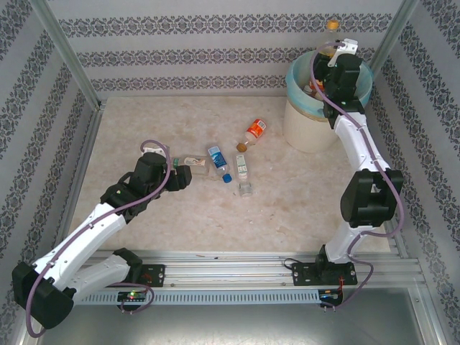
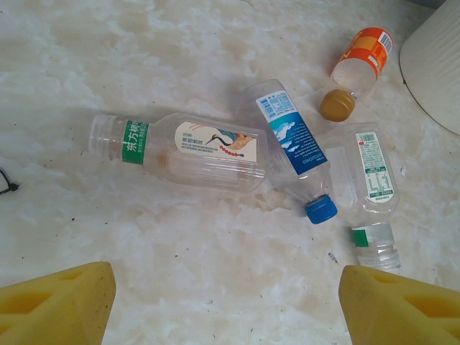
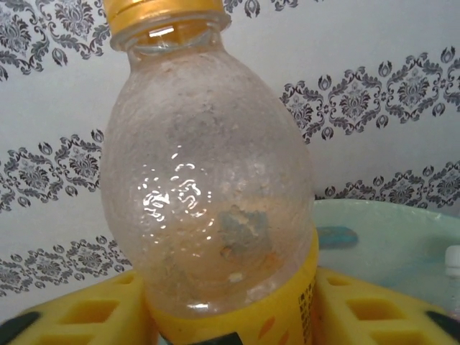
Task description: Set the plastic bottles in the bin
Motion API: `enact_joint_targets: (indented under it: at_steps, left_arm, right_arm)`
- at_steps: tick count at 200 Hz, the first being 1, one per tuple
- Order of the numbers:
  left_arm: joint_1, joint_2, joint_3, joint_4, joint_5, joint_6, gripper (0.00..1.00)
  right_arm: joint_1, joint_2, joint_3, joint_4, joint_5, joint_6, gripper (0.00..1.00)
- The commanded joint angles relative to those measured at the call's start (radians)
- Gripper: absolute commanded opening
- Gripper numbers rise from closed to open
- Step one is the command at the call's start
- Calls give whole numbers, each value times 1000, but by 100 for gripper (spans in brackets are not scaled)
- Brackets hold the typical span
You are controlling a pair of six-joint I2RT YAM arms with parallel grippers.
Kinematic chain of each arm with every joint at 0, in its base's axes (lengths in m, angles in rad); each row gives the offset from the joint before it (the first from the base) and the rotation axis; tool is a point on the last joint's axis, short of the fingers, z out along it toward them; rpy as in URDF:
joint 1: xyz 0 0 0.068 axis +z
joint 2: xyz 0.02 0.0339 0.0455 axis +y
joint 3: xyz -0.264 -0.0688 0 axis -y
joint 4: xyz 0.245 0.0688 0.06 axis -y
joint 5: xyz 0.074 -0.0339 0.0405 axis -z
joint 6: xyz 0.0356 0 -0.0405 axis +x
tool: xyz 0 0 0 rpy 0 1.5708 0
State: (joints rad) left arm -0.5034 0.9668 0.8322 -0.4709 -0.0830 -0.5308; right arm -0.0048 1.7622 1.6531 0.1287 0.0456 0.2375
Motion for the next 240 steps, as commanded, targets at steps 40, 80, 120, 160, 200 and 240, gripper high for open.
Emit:
enact_joint_targets:
  at_steps: [40,80,120,160,200,240]
  left_arm:
    - [-10,-23,-7,-13,-19,-10,82]
    - [-9,-17,-15,-3,-15,-6,82]
    - [-10,-13,-8,-6,-8,-12,82]
    - [-9,-28,-8,-21,-21,-8,82]
    - [-9,-52,-21,-21,-27,-21,82]
    - [-10,-71,-28,-32,-47,-22,82]
  right_arm:
    - [-29,-187,-118,-61,51,-15,41]
    - [-65,-207,-230,-50,10,-22,43]
    - [-75,-210,-272,-39,-42,-16,55]
    - [-75,-264,-223,-51,-59,-9,74]
    - [-74,-298,-158,-71,-42,-25,76]
    - [-72,-242,-48,-138,-71,4,64]
